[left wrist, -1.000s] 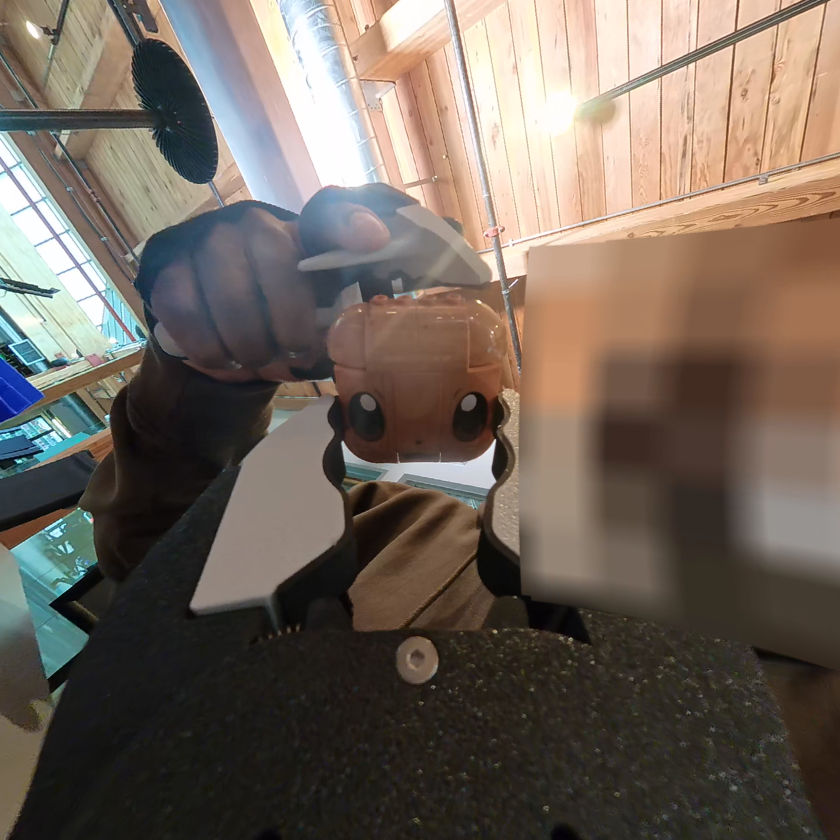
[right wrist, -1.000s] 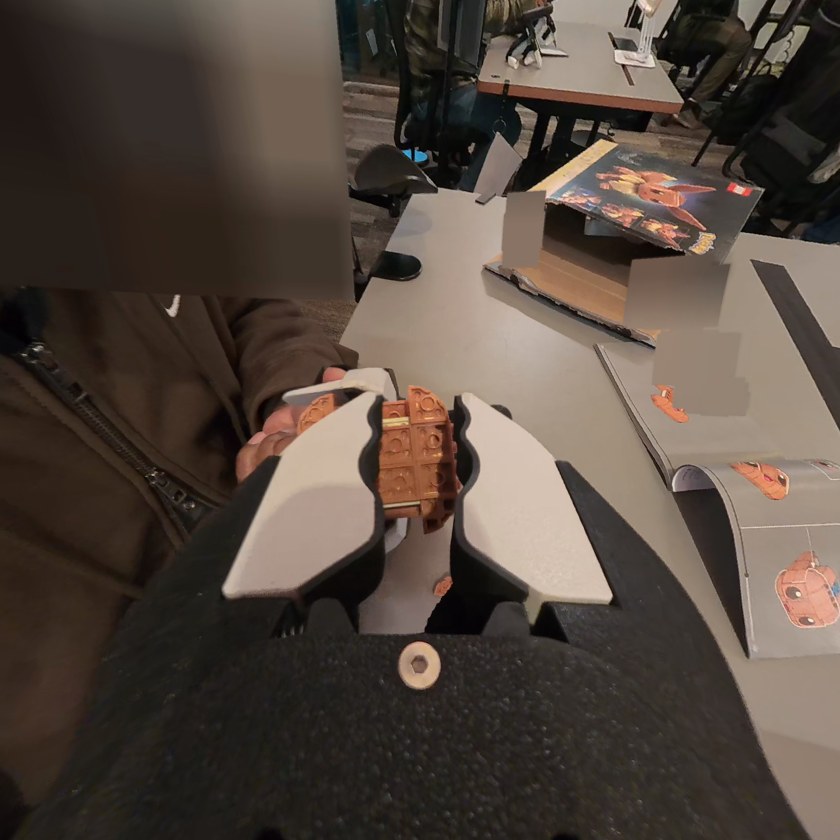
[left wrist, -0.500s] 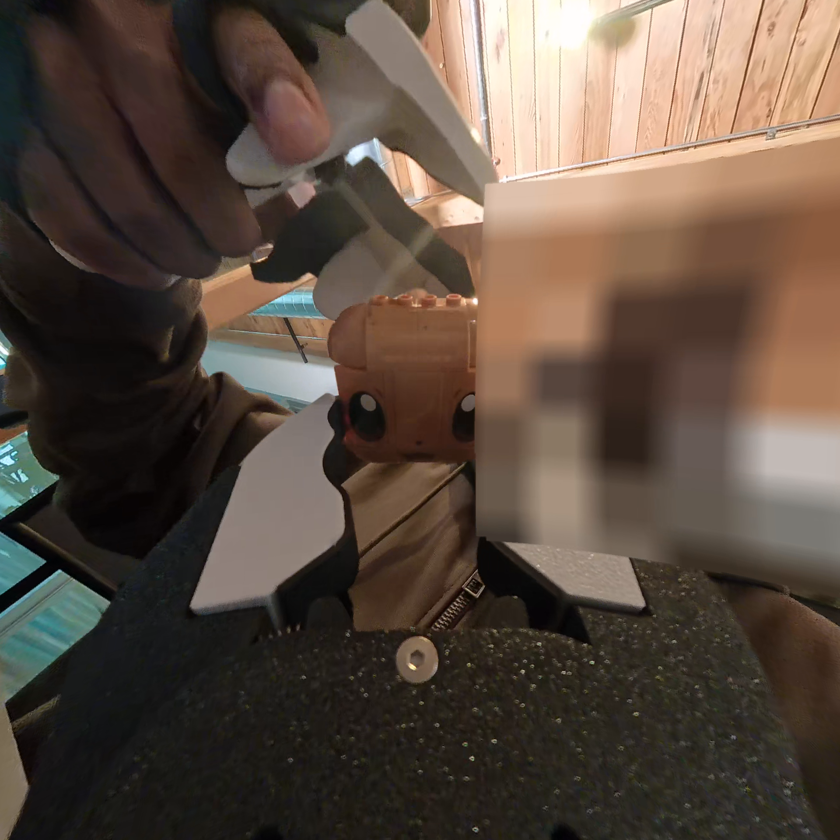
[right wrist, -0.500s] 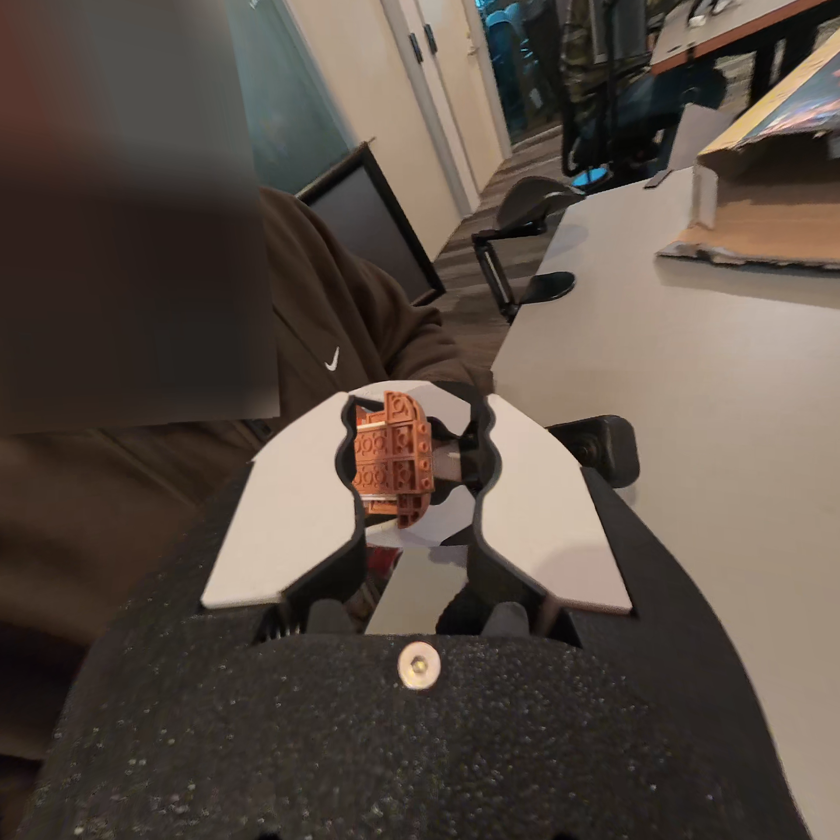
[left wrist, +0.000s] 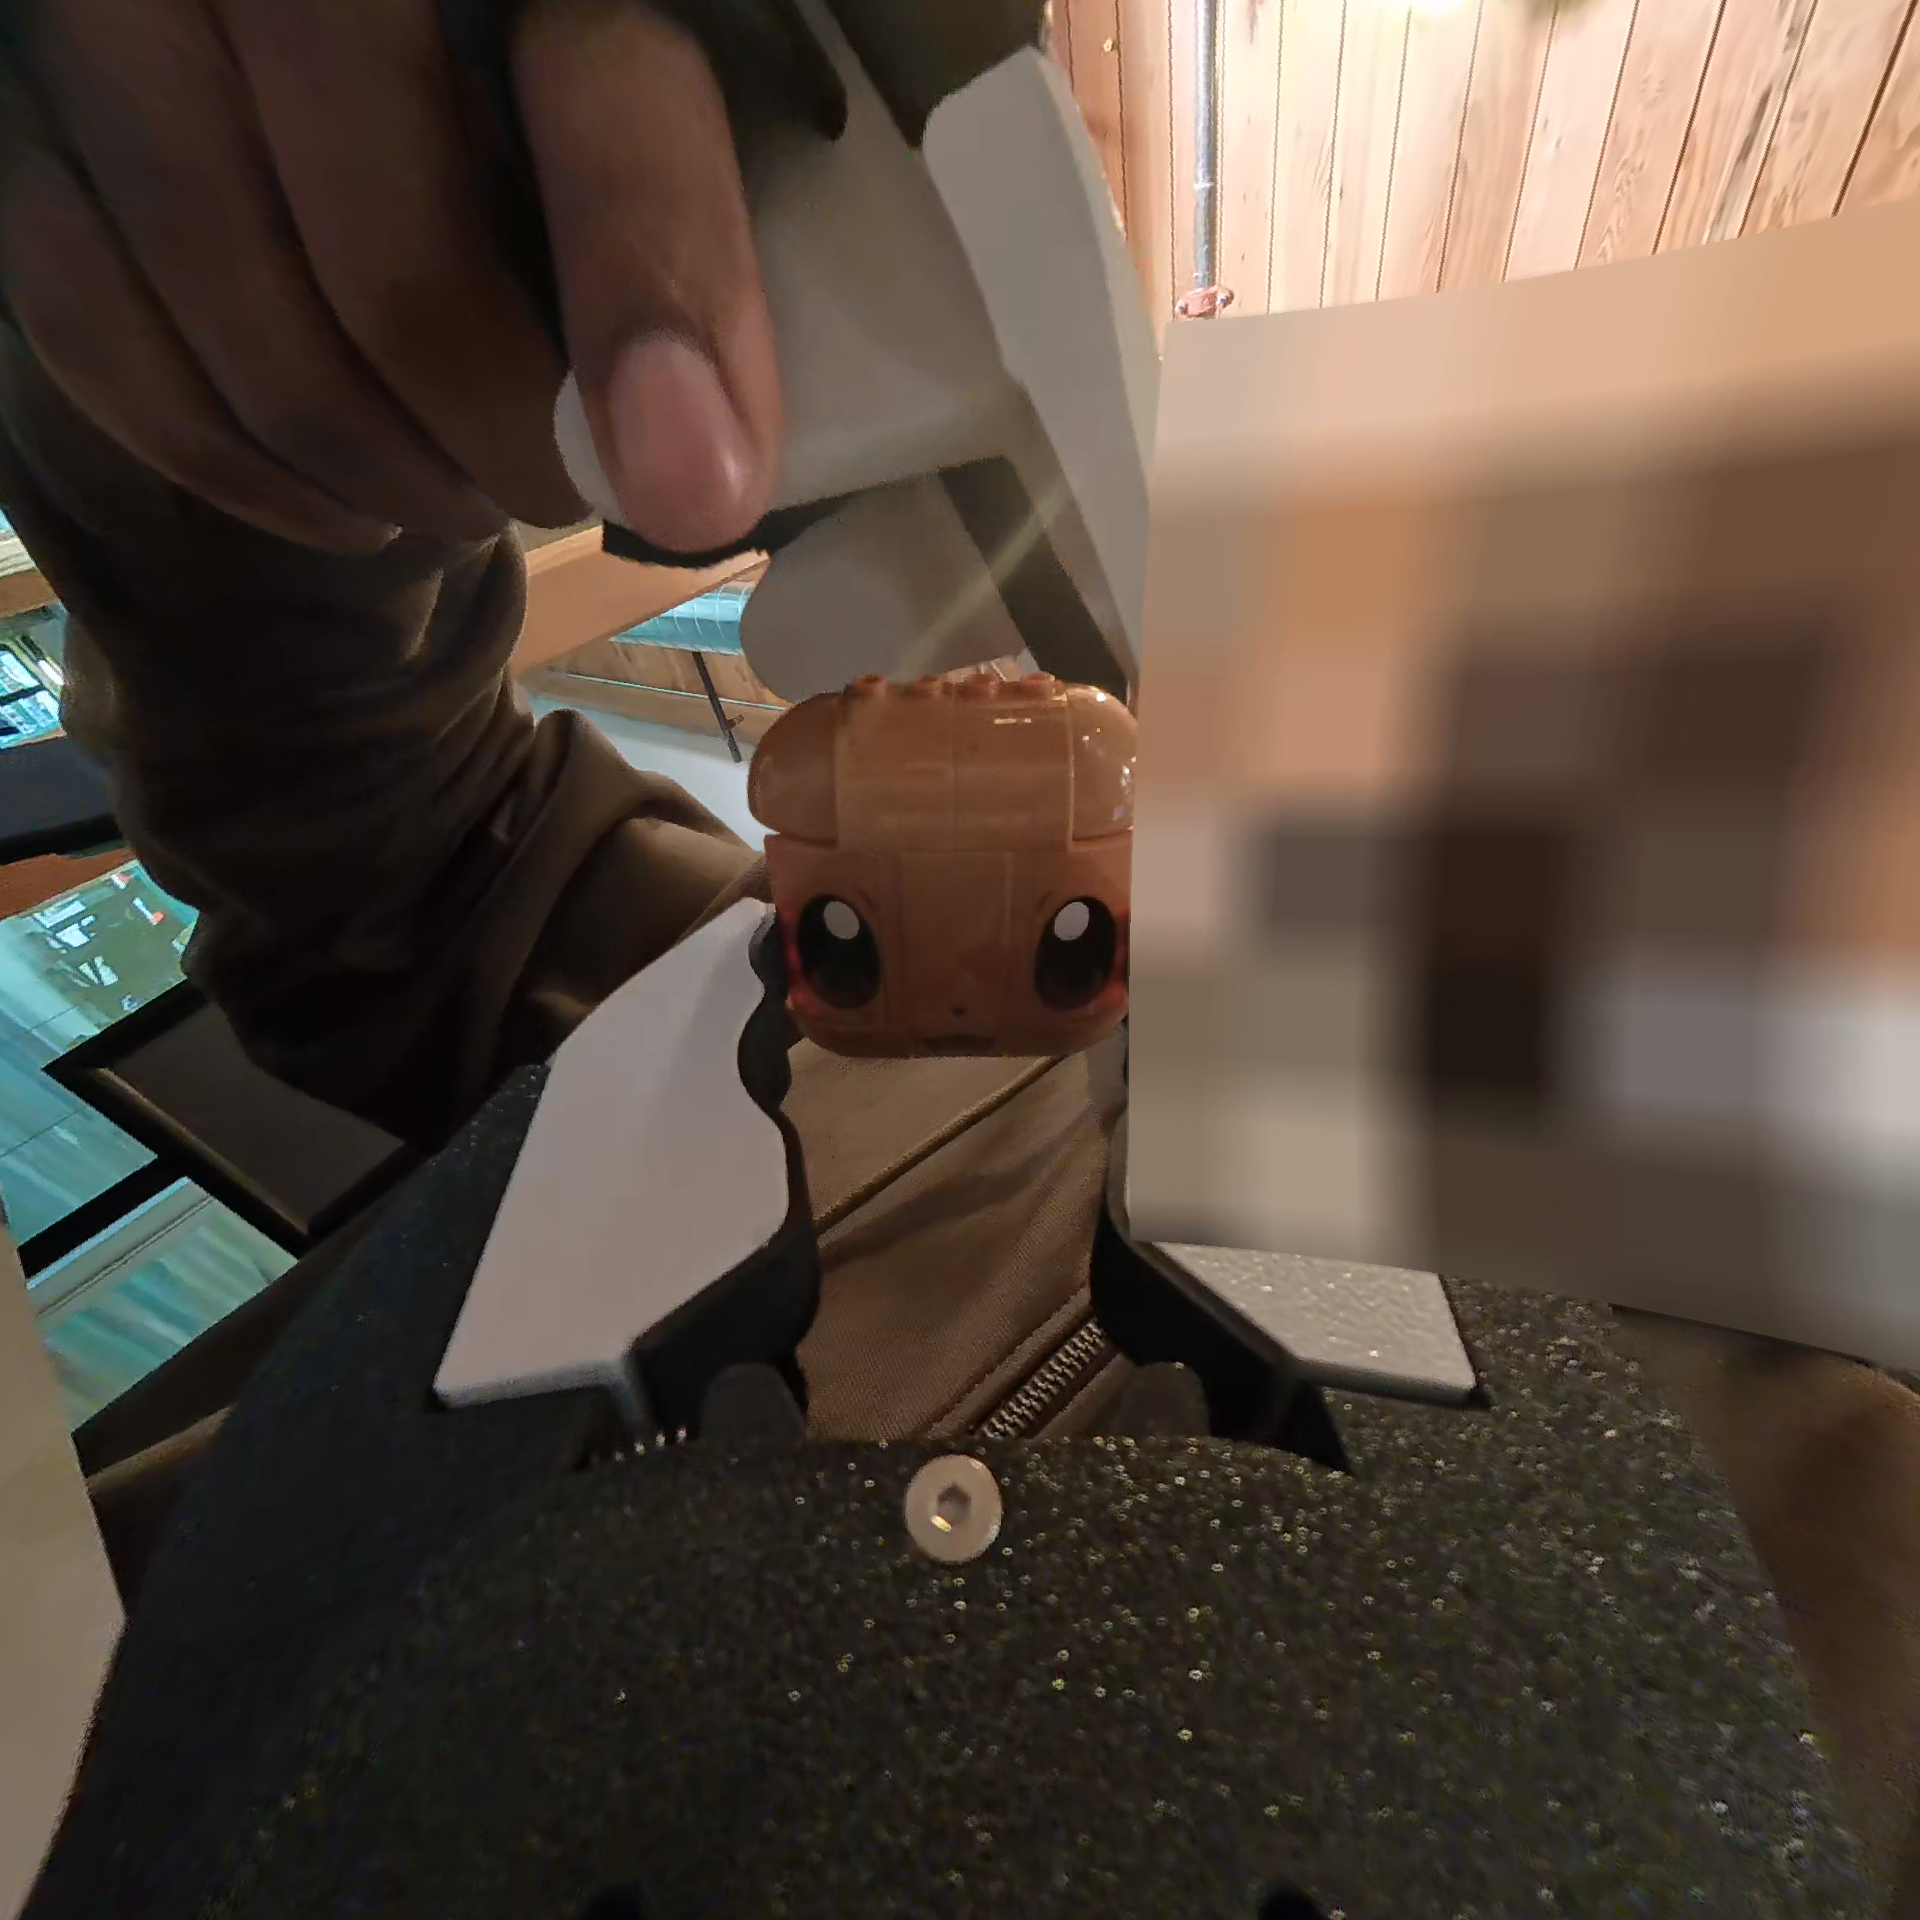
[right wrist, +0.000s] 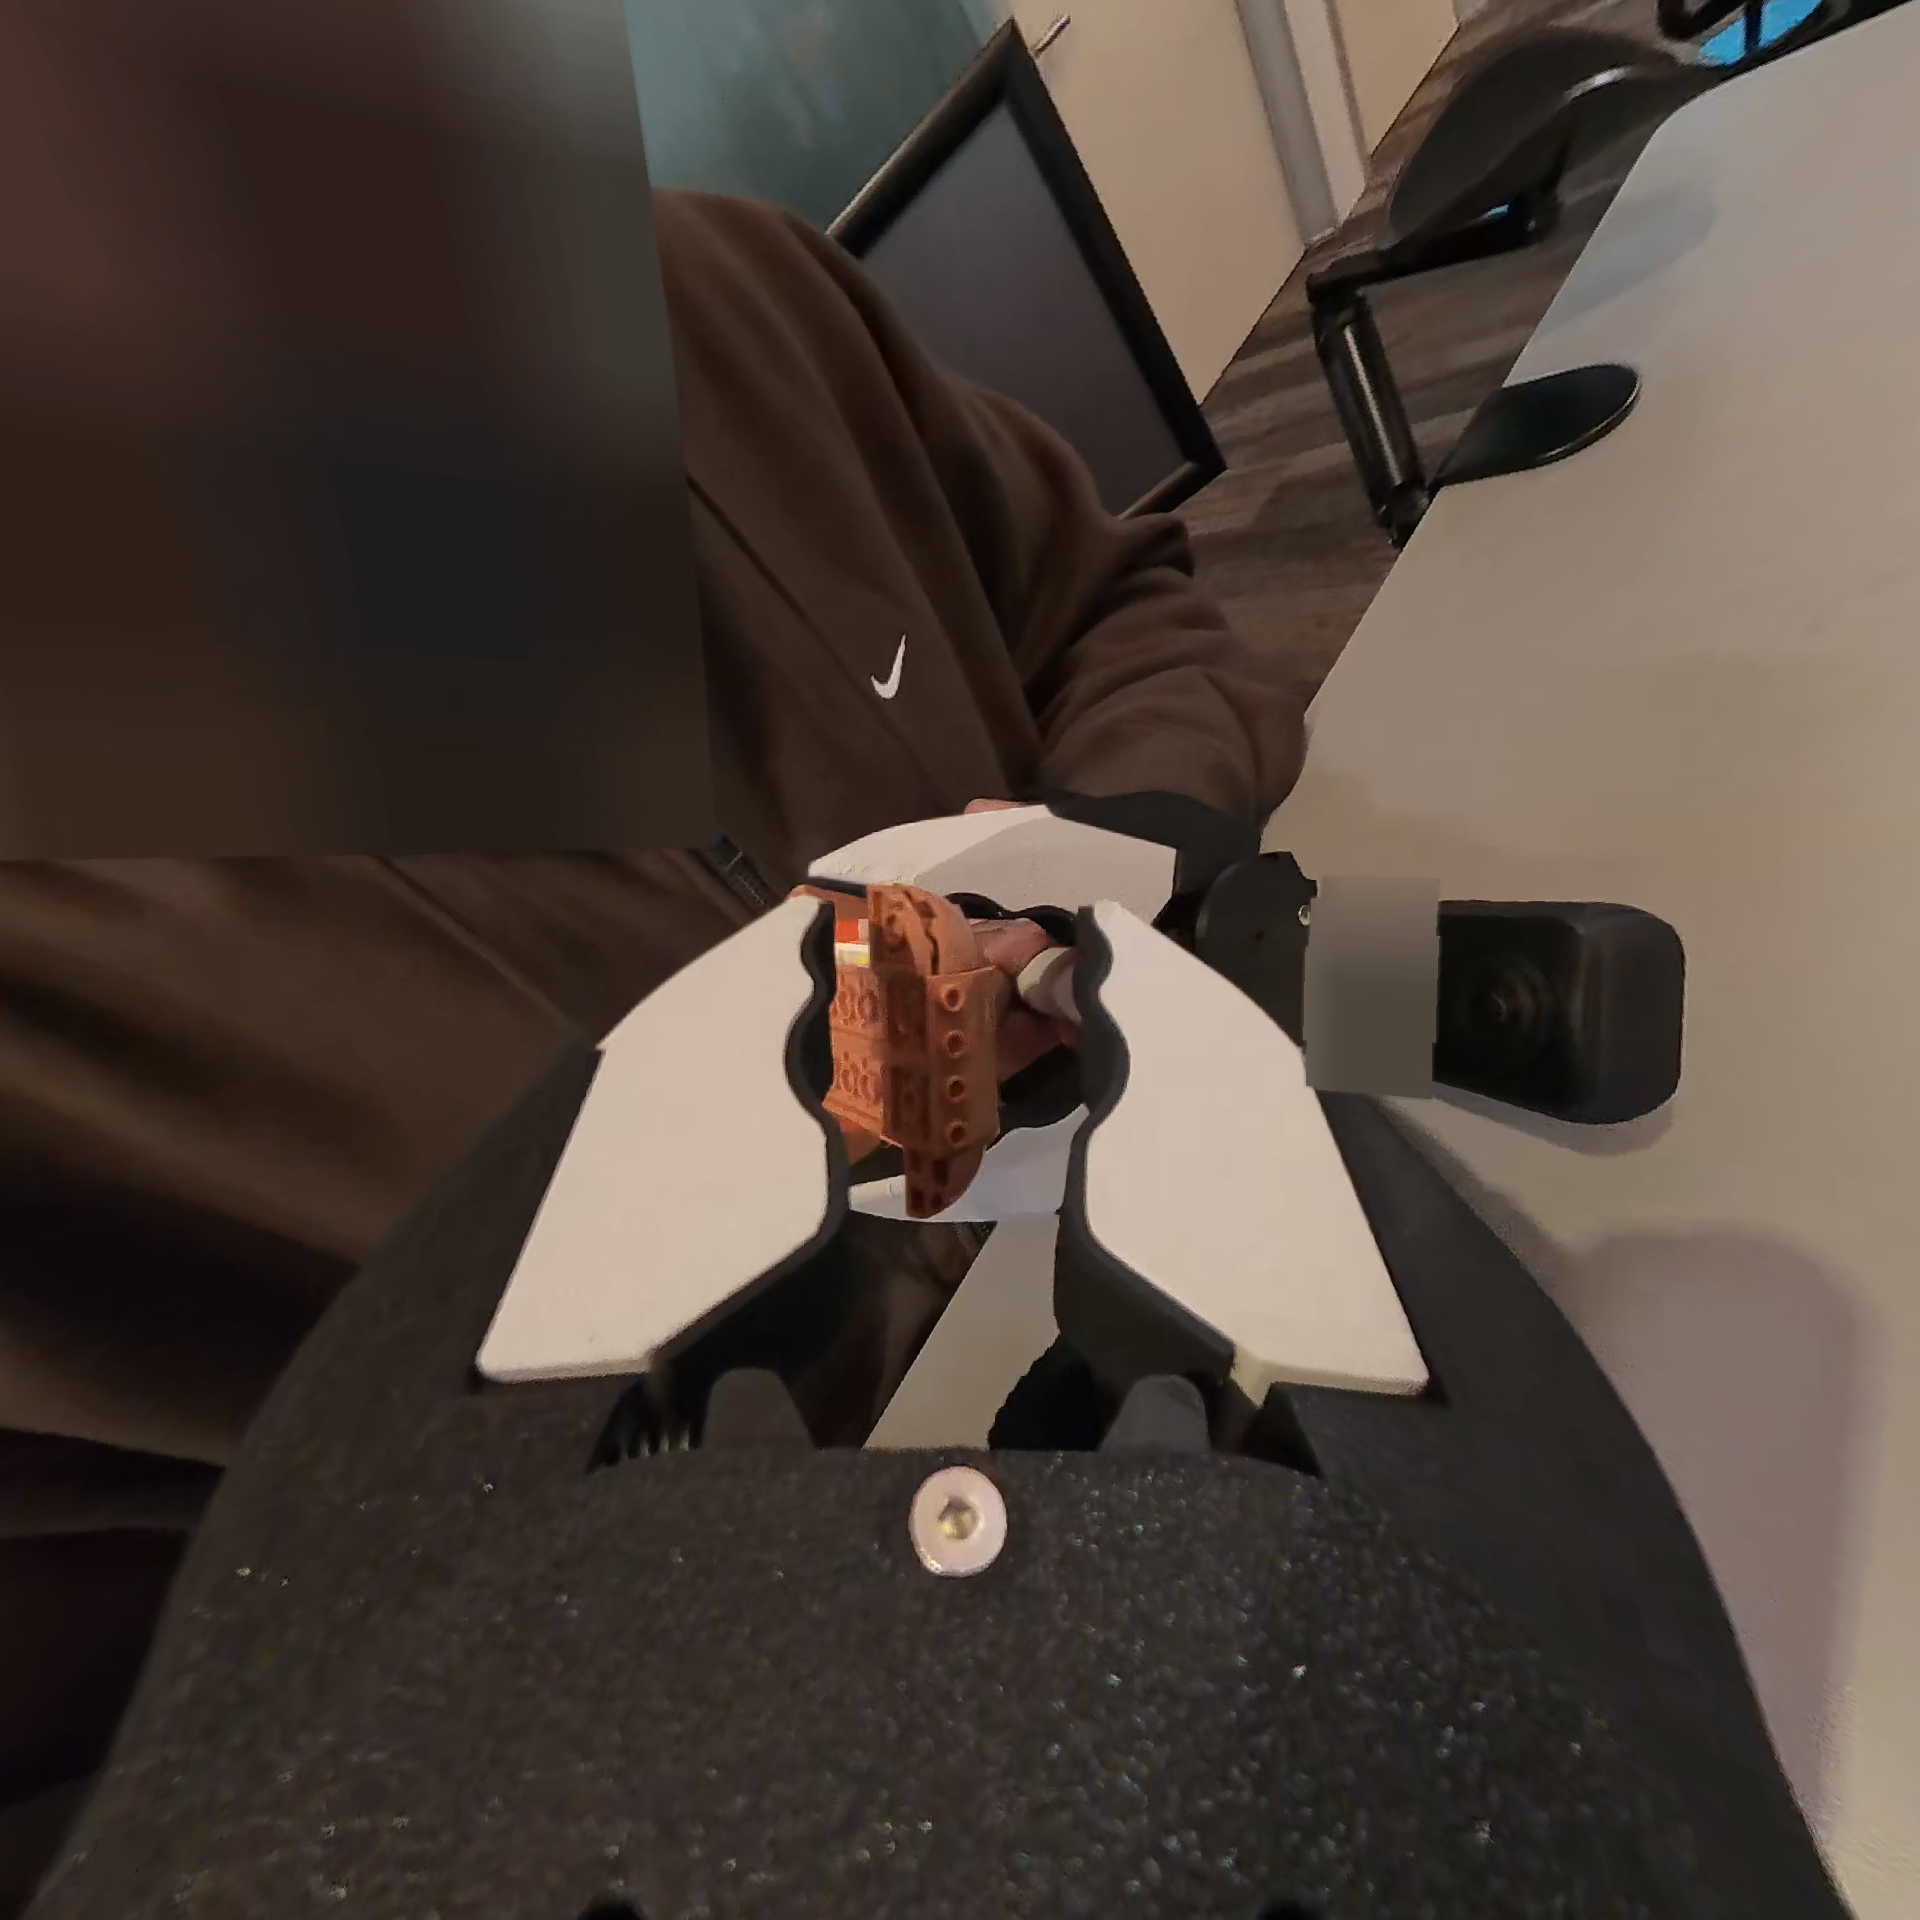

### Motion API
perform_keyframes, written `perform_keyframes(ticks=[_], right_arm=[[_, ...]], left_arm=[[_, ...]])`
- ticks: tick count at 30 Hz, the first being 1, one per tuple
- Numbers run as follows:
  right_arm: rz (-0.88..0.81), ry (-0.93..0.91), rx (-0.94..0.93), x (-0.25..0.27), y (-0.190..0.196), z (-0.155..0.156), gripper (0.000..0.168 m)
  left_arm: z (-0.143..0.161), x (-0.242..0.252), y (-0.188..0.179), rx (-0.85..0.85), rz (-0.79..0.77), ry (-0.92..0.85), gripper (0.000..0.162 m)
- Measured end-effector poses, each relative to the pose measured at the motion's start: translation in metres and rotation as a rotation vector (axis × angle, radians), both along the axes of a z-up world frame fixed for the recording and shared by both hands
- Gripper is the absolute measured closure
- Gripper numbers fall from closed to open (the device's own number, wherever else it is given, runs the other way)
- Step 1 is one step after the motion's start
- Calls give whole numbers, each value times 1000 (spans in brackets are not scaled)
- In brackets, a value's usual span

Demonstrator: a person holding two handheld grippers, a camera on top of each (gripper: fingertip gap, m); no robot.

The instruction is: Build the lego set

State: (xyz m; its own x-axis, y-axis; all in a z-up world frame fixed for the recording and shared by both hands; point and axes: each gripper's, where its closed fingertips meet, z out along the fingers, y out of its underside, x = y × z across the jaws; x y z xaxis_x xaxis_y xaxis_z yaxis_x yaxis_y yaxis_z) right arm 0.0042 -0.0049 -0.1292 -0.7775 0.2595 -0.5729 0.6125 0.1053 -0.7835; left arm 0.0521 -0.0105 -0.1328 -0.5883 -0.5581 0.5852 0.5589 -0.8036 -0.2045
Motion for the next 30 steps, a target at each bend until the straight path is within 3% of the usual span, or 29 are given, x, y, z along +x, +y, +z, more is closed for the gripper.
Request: perform_keyframes(ticks=[30], right_arm=[[283,-93,-63,36,-6,-9,148]], left_arm=[[-13,25,-8,10,-124,181,99]])
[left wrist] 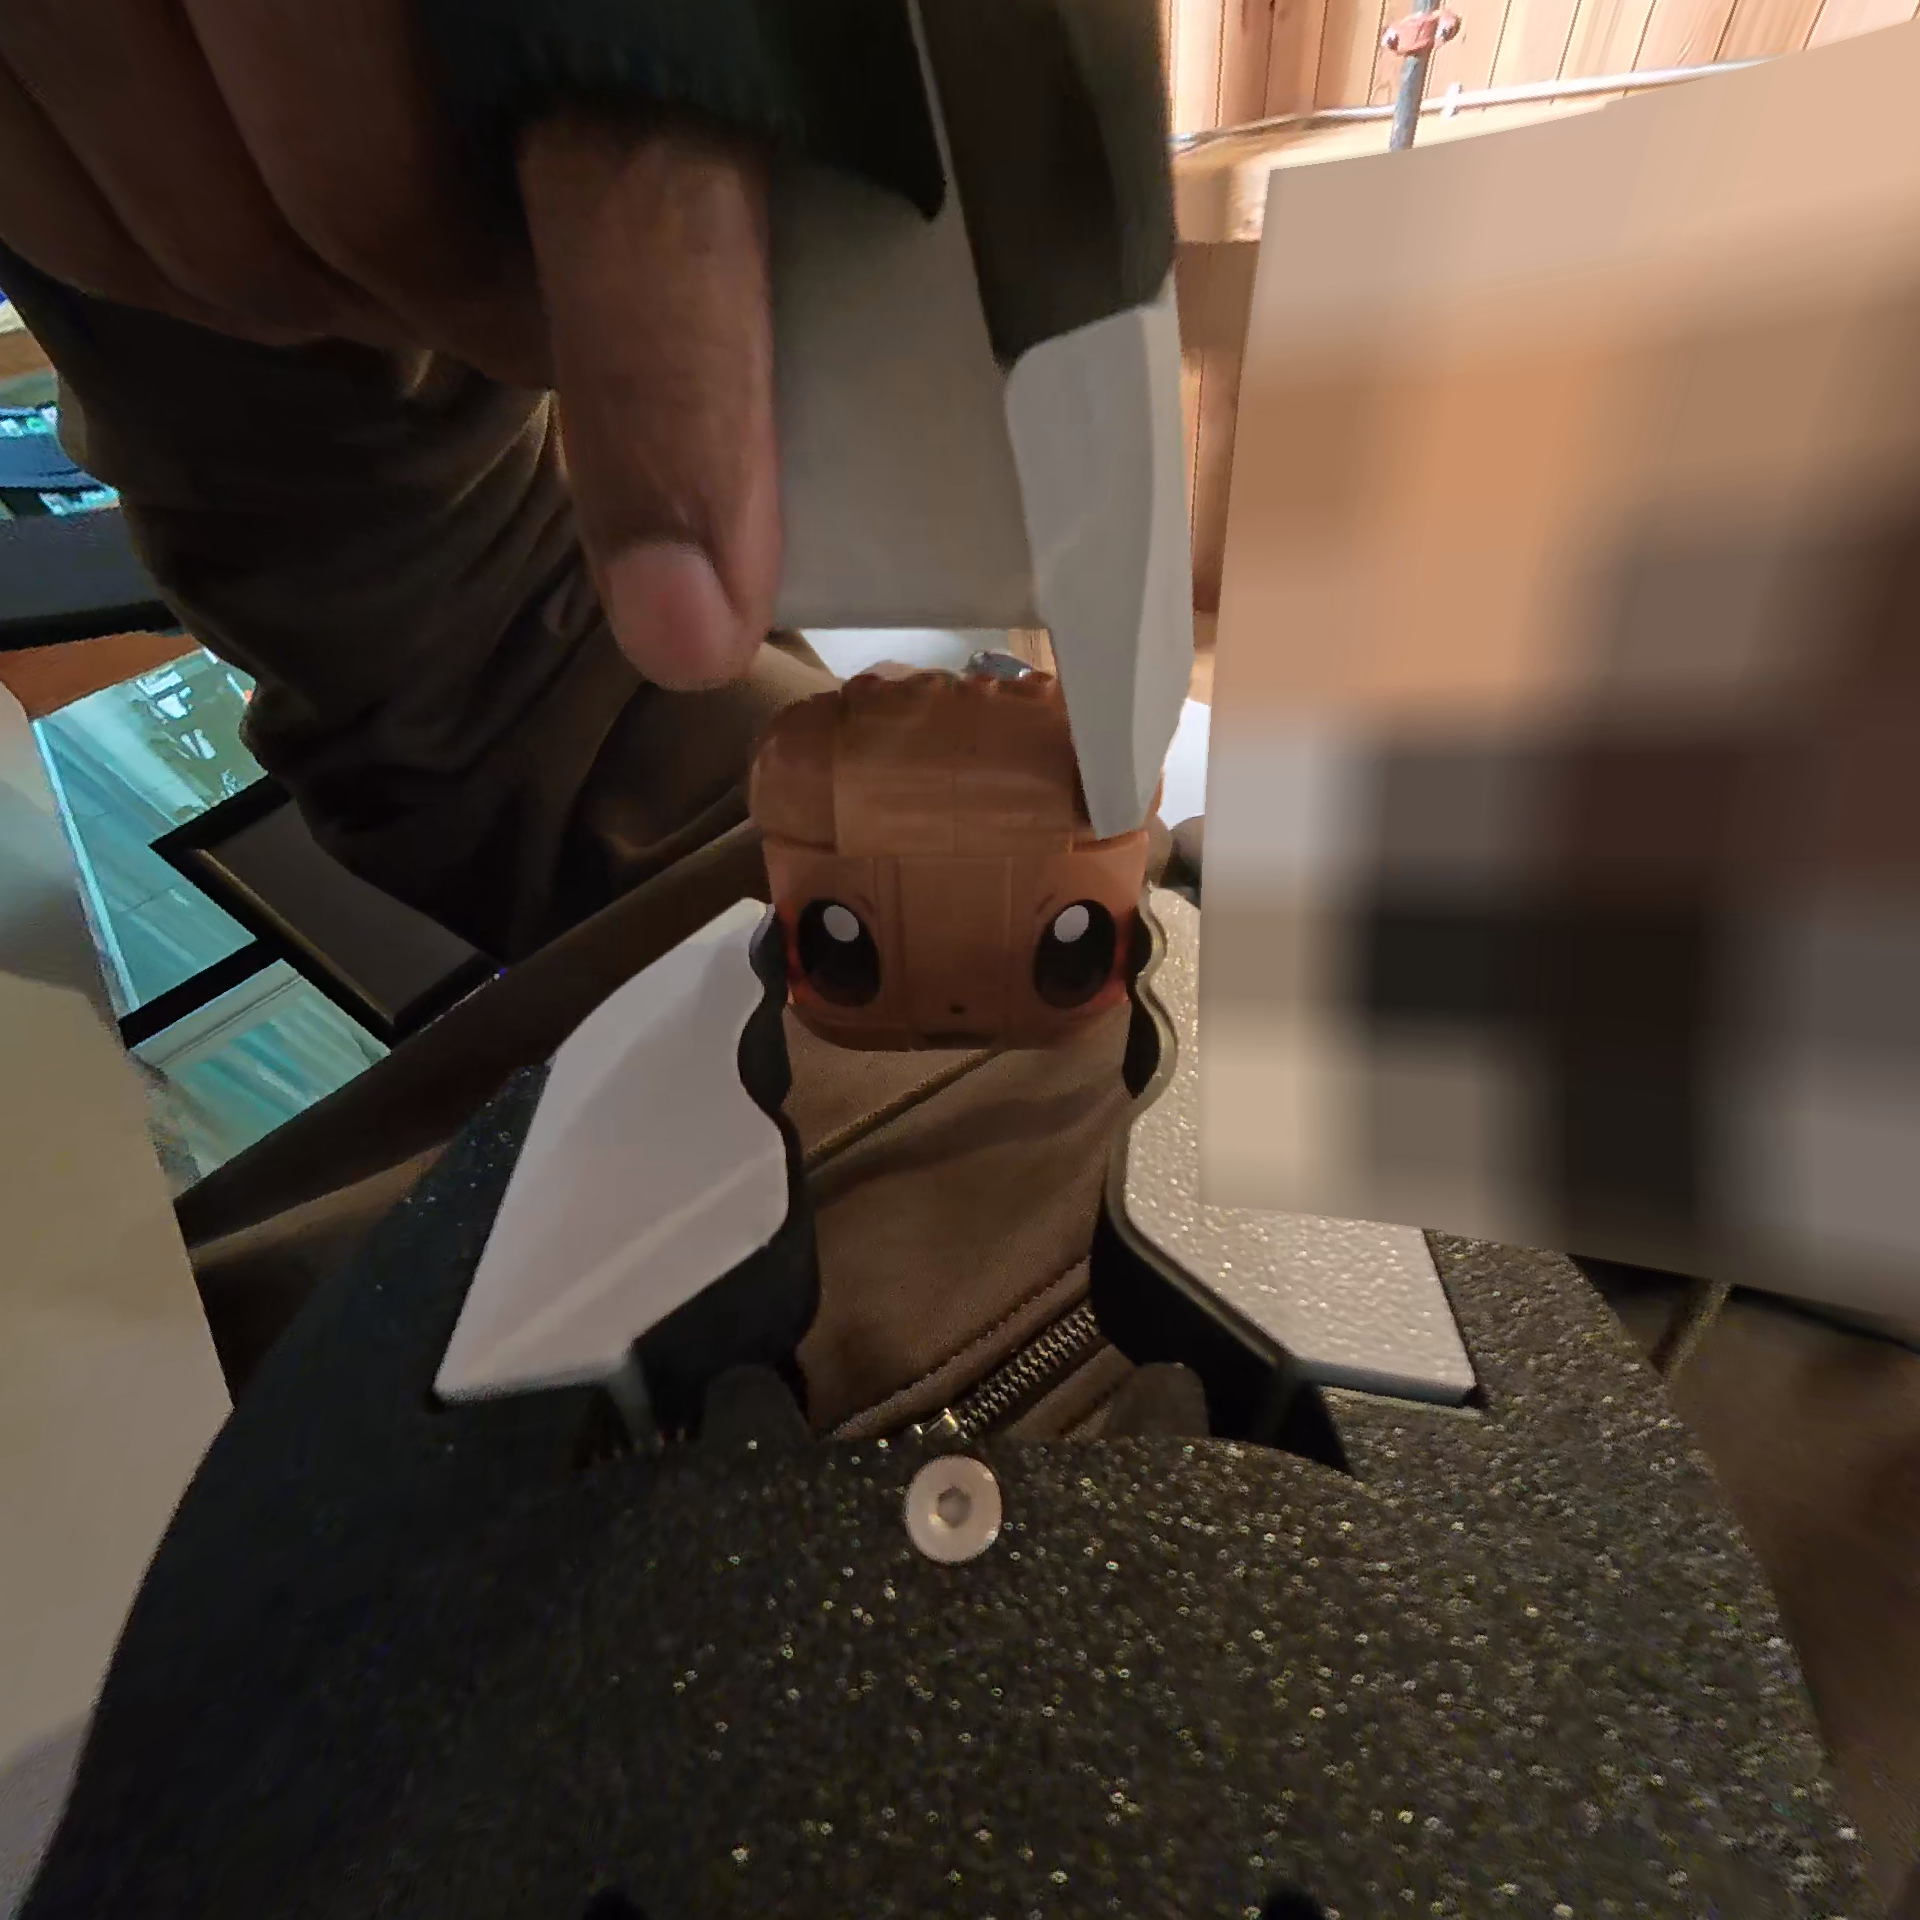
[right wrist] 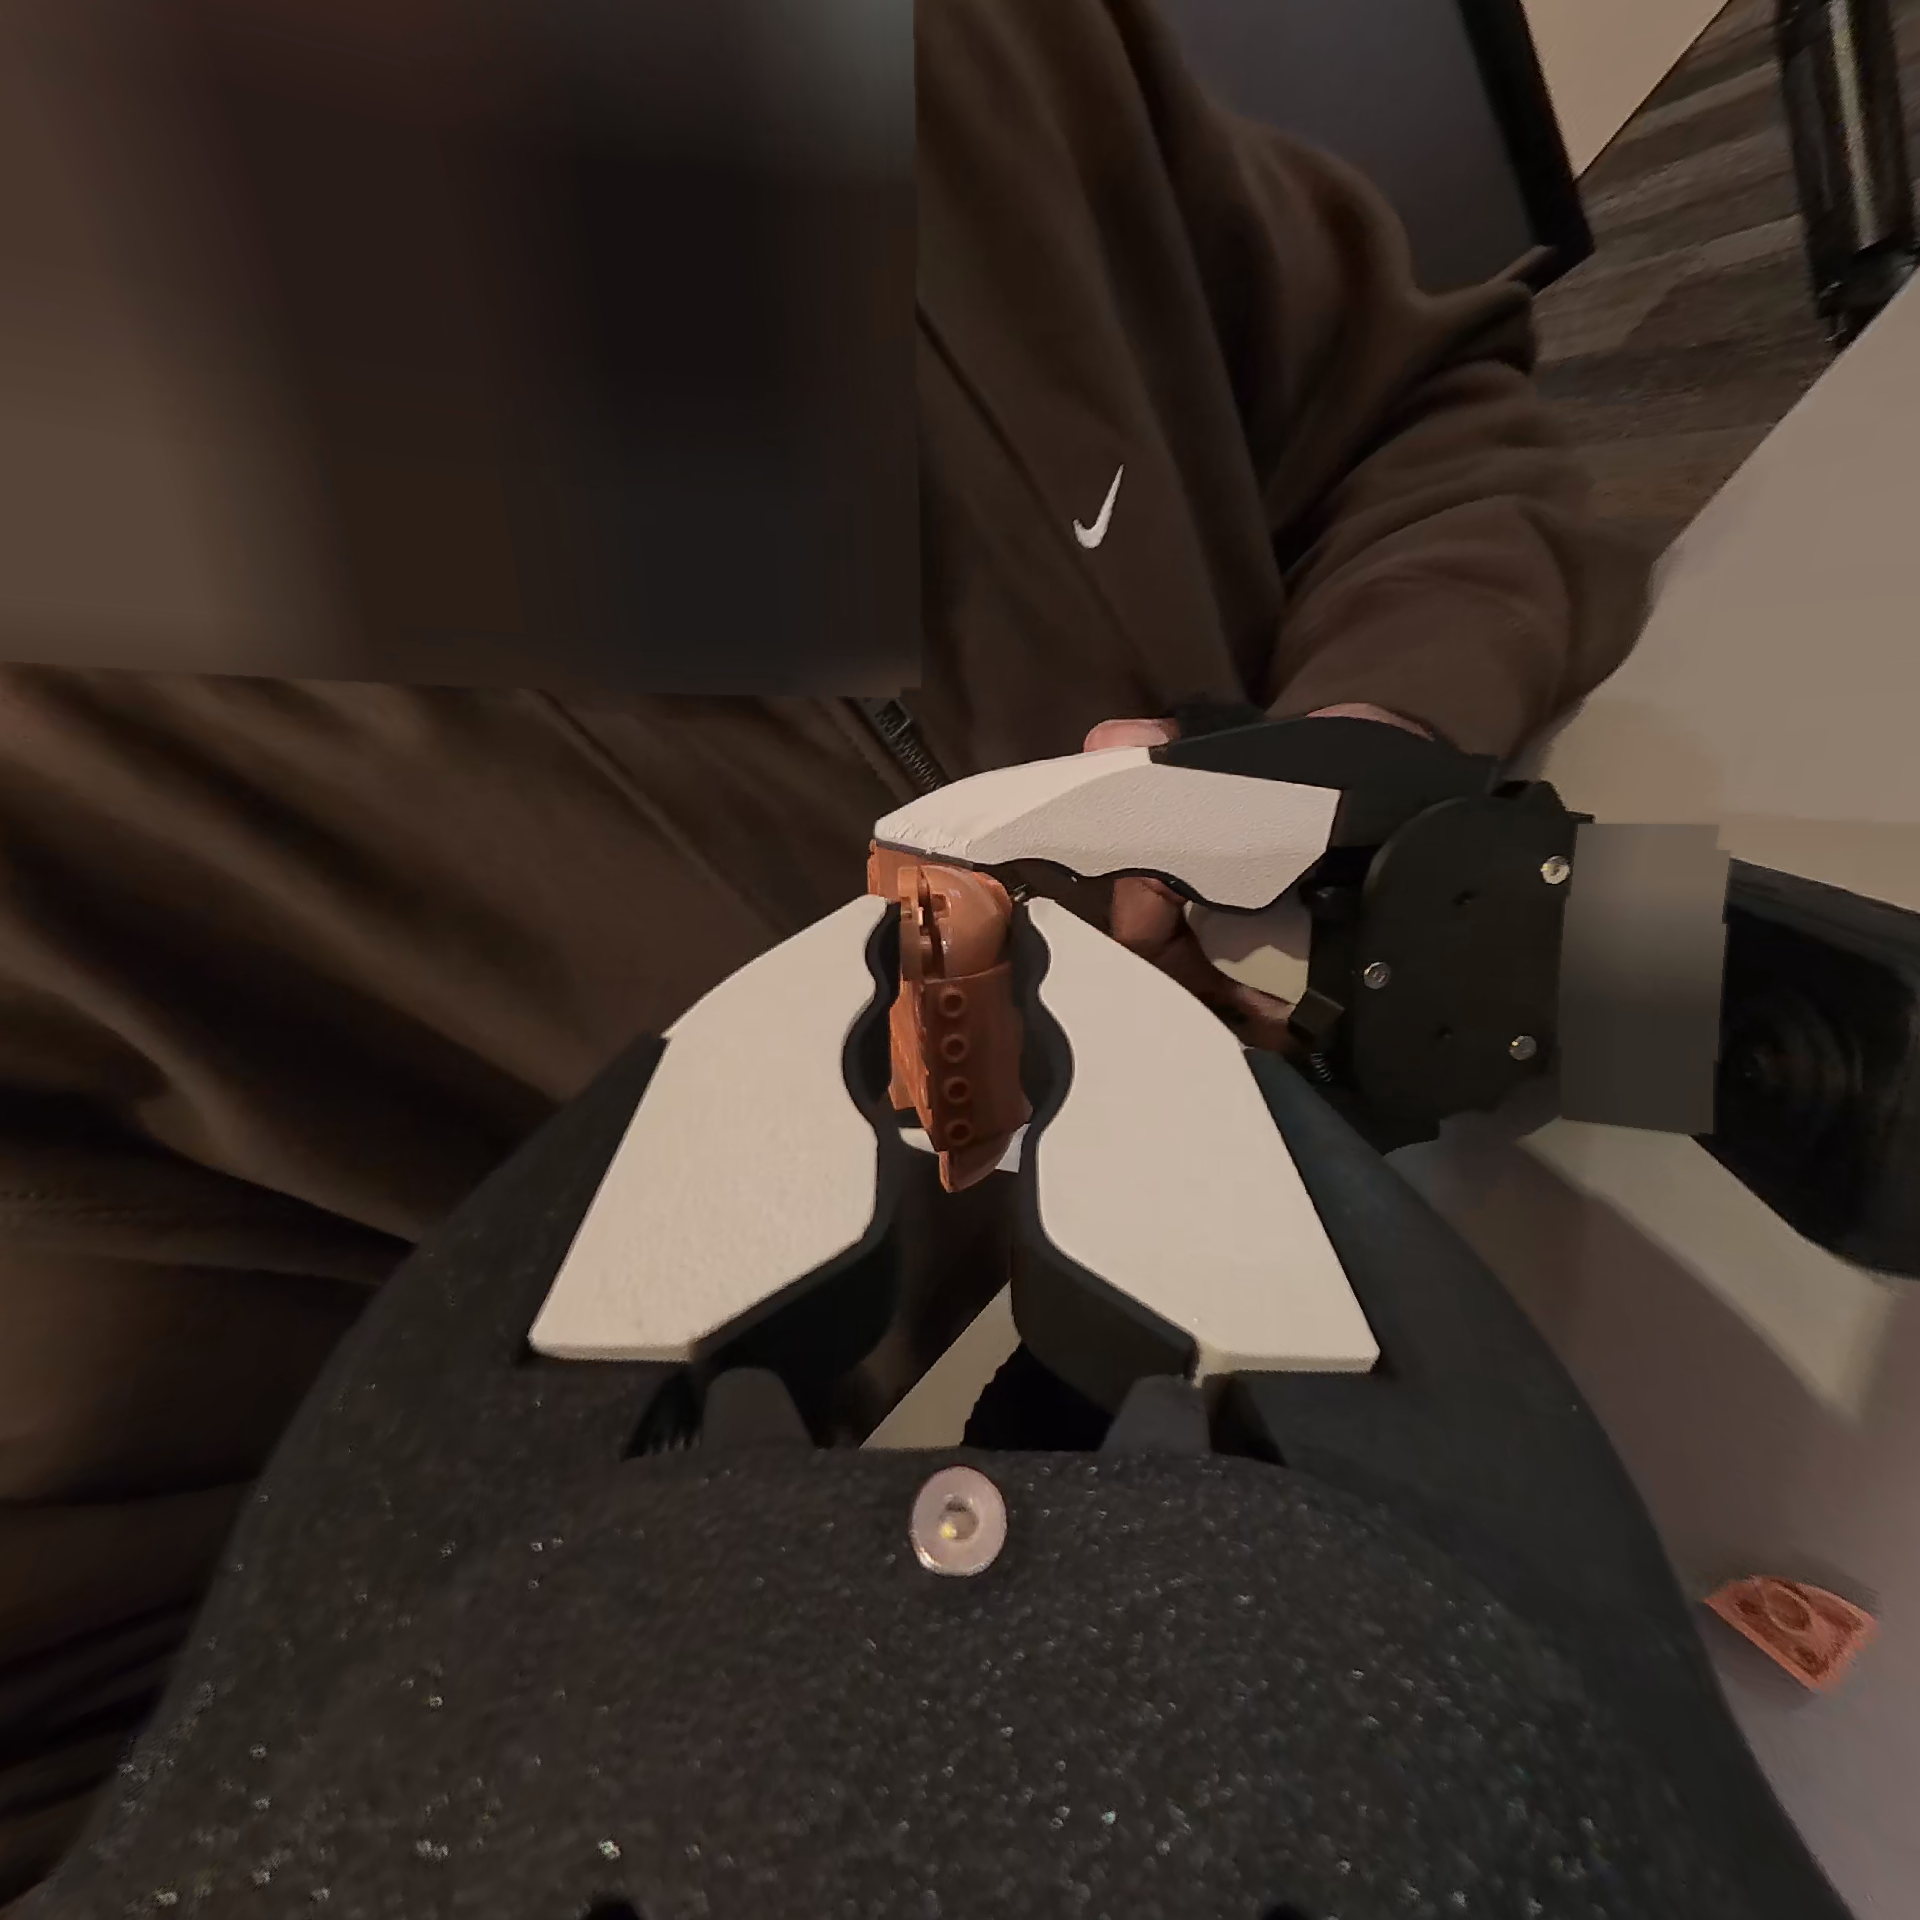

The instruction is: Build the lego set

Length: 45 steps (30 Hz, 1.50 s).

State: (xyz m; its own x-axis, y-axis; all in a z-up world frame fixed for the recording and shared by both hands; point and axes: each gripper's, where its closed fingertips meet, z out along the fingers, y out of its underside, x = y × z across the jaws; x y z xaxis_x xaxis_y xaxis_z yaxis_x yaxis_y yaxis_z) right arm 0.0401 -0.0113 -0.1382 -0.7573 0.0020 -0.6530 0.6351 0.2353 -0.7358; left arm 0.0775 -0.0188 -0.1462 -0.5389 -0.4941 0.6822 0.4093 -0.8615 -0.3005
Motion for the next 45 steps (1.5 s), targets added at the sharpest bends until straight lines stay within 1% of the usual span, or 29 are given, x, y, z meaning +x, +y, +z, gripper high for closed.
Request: perform_keyframes(ticks=[6,14,25,30,35,45], right_arm=[[60,-22,0,9,-3,-1,148],[90,-49,-10,16,-6,-5,146],[101,-24,-20,20,-6,-6,148],[34,28,-10,16,-3,-8,148],[-68,118,45,11,0,-9,148],[-273,370,265,2,8,-13,149]], left_arm=[[-2,8,-5,-1,-58,41,99],[-5,15,-8,-3,-109,74,99],[-7,19,-9,-6,-141,101,99],[-8,15,-4,-21,-108,89,99],[-10,10,2,-44,-59,97,98],[-17,-7,16,-86,52,139,99]])
